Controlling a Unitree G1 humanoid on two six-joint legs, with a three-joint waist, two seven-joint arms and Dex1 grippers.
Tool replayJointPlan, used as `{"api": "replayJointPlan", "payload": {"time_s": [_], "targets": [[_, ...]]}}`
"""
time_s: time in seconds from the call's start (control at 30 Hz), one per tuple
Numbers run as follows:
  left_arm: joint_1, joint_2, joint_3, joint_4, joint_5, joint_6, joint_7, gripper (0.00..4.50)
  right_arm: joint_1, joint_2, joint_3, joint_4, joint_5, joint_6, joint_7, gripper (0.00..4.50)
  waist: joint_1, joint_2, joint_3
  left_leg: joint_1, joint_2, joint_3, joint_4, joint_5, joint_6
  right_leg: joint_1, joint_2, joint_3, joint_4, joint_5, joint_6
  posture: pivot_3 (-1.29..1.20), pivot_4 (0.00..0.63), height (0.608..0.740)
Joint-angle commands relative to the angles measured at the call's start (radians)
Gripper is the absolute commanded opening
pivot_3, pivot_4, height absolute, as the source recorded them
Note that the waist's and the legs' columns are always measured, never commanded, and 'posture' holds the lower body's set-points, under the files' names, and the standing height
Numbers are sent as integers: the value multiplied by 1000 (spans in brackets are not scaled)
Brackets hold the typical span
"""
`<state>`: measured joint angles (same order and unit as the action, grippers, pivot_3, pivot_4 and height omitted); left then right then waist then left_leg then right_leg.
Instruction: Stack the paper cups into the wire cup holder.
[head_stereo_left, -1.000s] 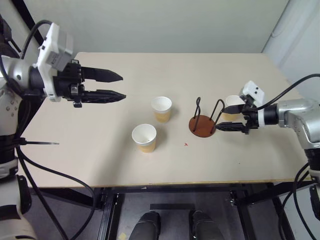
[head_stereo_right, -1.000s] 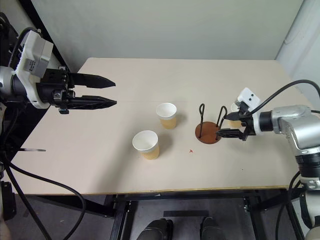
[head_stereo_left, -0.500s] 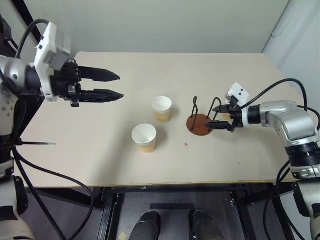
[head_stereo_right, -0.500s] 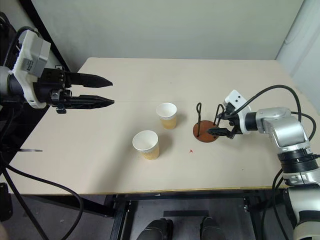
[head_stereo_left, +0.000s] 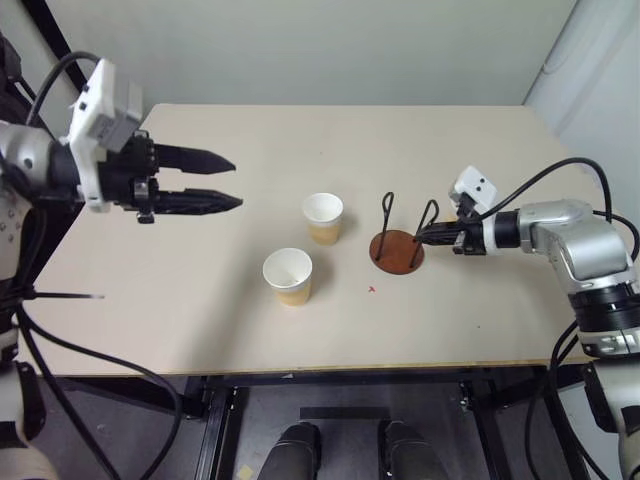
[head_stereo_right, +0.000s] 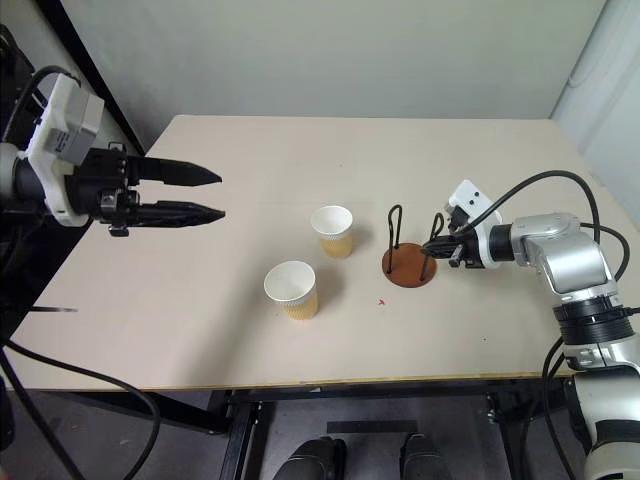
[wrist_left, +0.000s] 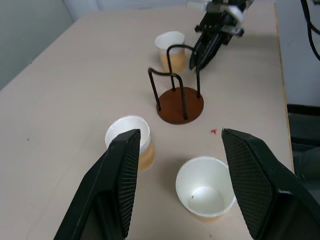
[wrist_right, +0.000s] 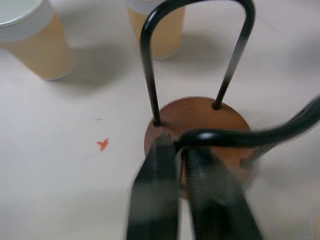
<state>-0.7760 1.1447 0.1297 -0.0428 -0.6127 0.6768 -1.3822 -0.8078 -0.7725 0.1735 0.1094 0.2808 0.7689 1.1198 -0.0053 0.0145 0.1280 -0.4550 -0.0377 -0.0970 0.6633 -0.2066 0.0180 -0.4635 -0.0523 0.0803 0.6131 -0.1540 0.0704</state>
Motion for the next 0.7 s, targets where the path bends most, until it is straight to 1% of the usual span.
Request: {"api": "replayJointPlan", "payload": {"time_s": [0.03,0.2,0.37,0.7], "targets": [[19,30,52,-50,-33,16,-10,2779,16,-40,-35,-80,39,17,38,76,2,0,0,0,0,0,0,0,0,0,0,0,0,0,-1,0,150,740],[38,29,55,-76,-50,29,-2,2779,61,-85,-42,-155,72,37,75,76,2,0,0,0,0,0,0,0,0,0,0,0,0,-1,-1,0,150,740],[21,25,37,-73,-51,30,-7,2779,92,-106,-37,-199,90,41,85,76,1,0,0,1,0,0,0,0,-1,0,0,0,2,-1,-1,0,150,740],[-7,21,17,-65,-46,33,-14,2779,93,-99,-10,-200,81,22,85,76,1,0,0,1,0,0,0,0,-1,0,0,0,2,-1,-1,0,150,740]]}}
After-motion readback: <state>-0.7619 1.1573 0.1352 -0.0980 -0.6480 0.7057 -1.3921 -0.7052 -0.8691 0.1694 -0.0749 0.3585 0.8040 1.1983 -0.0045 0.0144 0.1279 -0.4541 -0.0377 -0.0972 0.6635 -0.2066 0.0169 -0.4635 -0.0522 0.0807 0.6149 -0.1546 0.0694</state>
